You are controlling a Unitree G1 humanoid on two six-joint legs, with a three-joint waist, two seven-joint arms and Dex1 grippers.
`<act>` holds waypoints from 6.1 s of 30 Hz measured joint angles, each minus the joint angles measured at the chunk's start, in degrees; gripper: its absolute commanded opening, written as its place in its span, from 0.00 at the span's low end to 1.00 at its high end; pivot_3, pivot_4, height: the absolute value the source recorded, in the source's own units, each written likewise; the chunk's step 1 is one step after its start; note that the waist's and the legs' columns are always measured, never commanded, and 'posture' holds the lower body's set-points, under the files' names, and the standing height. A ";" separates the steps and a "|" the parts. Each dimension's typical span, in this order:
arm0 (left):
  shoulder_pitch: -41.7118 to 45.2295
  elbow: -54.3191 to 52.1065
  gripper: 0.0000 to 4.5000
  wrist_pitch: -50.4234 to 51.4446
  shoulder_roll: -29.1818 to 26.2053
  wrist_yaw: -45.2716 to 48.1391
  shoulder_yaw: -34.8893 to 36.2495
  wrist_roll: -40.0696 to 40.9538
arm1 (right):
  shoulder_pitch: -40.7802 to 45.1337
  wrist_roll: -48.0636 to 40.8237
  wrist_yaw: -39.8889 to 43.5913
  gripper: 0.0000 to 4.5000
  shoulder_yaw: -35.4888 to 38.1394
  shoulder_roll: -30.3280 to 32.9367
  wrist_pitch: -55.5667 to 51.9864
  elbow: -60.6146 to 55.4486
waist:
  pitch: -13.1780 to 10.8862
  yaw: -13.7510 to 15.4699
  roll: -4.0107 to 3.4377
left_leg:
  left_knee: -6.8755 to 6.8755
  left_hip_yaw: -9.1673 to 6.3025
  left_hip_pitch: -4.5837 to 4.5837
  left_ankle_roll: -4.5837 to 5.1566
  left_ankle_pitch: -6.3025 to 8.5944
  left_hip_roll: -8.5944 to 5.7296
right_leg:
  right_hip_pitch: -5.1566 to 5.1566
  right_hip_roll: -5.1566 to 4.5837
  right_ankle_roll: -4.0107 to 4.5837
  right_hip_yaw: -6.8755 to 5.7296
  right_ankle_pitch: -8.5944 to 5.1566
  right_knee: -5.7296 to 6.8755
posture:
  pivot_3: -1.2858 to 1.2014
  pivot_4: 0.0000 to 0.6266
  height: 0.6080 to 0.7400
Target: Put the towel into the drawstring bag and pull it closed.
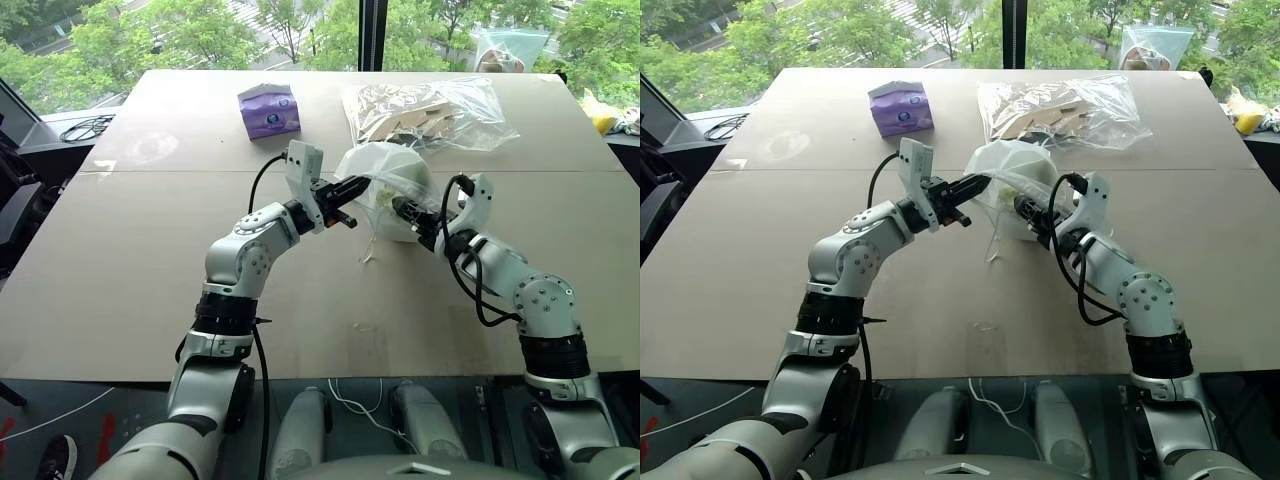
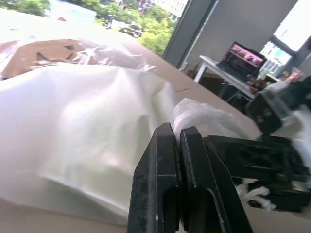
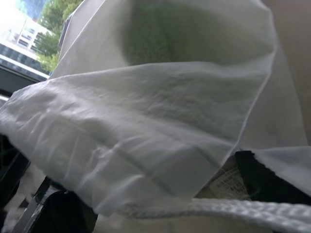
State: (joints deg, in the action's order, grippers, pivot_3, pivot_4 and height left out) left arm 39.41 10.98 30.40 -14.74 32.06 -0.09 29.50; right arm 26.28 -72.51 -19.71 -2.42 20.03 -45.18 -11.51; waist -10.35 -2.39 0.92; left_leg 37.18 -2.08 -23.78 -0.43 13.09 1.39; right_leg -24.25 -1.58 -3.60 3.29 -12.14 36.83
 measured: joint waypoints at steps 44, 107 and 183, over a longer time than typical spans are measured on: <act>0.93 -1.24 0.00 -3.09 4.88 1.19 0.06 -3.84 | -21.71 18.75 43.01 0.96 6.80 26.85 -2.83 -18.96 | -0.01 0.61 0.14 | 0.40 0.16 0.03 0.22 -0.11 -0.14 | 0.19 -0.09 -0.32 0.30 -0.20 -0.04 | 0.52 0.24 1.00; -8.83 4.21 0.06 -17.43 -5.46 10.81 -6.72 -16.97 | -17.99 36.66 43.06 0.00 11.24 22.94 -8.27 -18.95 | -0.01 1.52 0.14 | 0.28 0.17 0.04 0.22 -0.10 -0.15 | 0.16 -0.10 -0.39 0.33 0.02 -0.02 | 0.52 0.24 1.00; 0.55 16.19 0.96 -30.25 -10.49 15.06 -8.15 -23.27 | -10.49 41.08 59.15 1.00 9.15 31.07 14.62 5.49 | 0.02 -0.34 0.09 | 0.16 0.29 0.11 0.24 -0.09 -0.15 | 0.08 -0.07 -0.40 0.49 0.12 0.02 | 0.52 0.24 1.00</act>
State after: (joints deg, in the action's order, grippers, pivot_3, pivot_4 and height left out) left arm 39.96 27.17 0.15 -25.23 47.11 -8.24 6.23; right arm 15.78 -31.43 39.43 6.73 51.10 -30.56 -6.02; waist -10.33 -2.73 1.01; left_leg 37.34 -1.79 -23.67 -0.19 13.00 1.24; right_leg -24.17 -1.65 -4.01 3.78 -12.03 36.85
